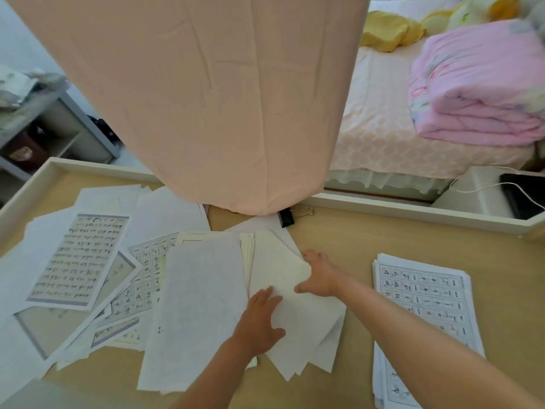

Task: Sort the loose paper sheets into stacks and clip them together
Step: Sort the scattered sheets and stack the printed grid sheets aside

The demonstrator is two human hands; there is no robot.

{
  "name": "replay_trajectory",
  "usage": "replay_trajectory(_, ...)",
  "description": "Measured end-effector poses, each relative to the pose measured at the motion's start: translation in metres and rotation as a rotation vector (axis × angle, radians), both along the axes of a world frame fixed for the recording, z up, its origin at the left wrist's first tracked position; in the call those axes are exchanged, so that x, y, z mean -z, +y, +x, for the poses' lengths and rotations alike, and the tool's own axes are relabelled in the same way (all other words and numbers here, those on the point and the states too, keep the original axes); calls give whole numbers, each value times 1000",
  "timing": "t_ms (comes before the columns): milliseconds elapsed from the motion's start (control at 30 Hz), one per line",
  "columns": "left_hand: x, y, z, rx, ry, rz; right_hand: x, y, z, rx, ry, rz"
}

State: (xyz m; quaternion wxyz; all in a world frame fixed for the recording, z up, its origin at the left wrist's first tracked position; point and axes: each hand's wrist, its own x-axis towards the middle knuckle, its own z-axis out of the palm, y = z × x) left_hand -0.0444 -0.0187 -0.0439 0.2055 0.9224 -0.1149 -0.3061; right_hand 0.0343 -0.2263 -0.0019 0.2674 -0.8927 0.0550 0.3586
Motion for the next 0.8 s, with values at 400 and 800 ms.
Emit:
replay_trajectory(400, 4, -7, -8, -305, -94, -155, 20, -15, -37, 263, -35, 190)
replay_trajectory(800, -40, -2, 7, -832, 369, -527, 11, -58, -107, 767, 237, 621)
